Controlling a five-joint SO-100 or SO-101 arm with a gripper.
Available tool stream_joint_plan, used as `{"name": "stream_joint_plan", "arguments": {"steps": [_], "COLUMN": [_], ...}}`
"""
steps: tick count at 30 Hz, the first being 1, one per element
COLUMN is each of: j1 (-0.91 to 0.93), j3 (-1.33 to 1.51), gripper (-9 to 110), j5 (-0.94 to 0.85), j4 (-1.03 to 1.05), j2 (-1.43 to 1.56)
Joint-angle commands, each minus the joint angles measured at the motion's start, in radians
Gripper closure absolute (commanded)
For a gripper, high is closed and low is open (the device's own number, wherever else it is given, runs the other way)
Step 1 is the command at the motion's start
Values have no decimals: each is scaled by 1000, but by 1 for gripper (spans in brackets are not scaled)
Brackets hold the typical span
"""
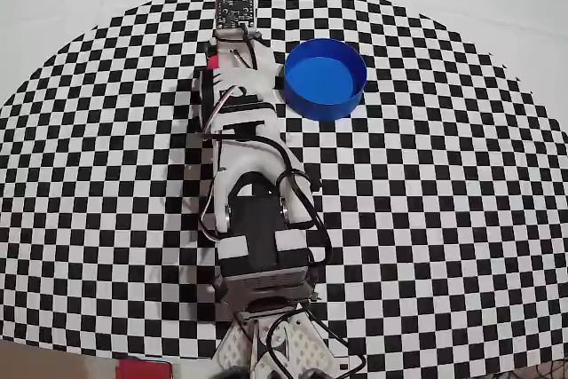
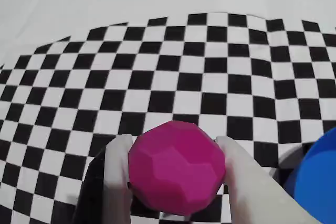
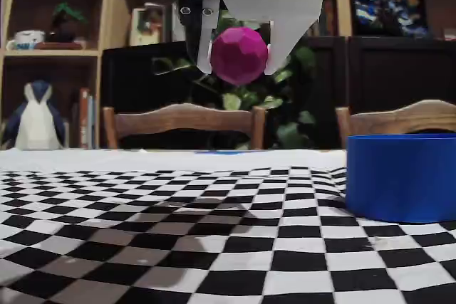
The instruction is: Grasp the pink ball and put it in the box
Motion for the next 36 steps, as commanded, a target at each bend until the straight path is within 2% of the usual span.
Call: {"name": "stream_joint_plan", "arguments": {"steps": [1,36], "j1": [15,147], "j3": [-5,-3], "gripper": [101,101], "j5": [-8,-8], "j4": [3,3], "j2": [86,89]}}
